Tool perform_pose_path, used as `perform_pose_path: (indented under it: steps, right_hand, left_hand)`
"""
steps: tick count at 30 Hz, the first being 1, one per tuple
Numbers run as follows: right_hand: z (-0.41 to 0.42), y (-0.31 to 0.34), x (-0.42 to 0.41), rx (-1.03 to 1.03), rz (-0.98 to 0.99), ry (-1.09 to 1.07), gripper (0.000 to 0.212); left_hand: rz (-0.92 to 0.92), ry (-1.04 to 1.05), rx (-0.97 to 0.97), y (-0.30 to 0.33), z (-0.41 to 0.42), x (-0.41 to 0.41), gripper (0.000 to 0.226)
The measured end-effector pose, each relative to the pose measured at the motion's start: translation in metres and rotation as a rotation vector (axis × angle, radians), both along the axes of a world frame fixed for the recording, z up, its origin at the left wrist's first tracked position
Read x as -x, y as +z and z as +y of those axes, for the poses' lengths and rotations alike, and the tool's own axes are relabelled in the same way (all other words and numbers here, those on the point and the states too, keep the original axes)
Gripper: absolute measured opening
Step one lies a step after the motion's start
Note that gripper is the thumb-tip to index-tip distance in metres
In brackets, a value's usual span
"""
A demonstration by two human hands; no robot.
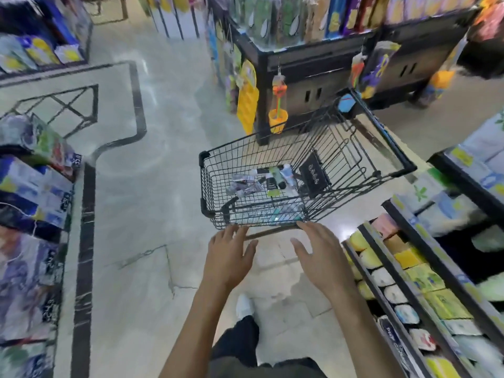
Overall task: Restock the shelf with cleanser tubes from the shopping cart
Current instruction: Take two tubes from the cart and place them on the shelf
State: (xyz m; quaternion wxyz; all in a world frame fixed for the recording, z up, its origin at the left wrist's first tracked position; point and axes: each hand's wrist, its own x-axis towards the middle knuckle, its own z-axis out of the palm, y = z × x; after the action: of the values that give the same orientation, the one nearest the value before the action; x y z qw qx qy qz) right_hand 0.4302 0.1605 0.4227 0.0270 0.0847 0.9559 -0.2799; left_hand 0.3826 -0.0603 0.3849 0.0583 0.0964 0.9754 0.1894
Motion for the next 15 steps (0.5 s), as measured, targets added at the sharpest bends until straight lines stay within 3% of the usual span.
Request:
perform_pose_path:
  steps: [4, 15]
  right_hand:
    - [-0.013, -0.005, 0.046, -0.012, -0.049, 0.040, 0.050]
    - [-0.019, -0.019, 0.140, 0.034, -0.151, -0.042, 0.046]
  left_hand:
    - [-0.029, 0.017, -0.012, -0.008, -0.010, 0.041, 0.045]
    - [-0.148, -0.081, 0.016, -0.037, -0.008, 0.149, 0.046]
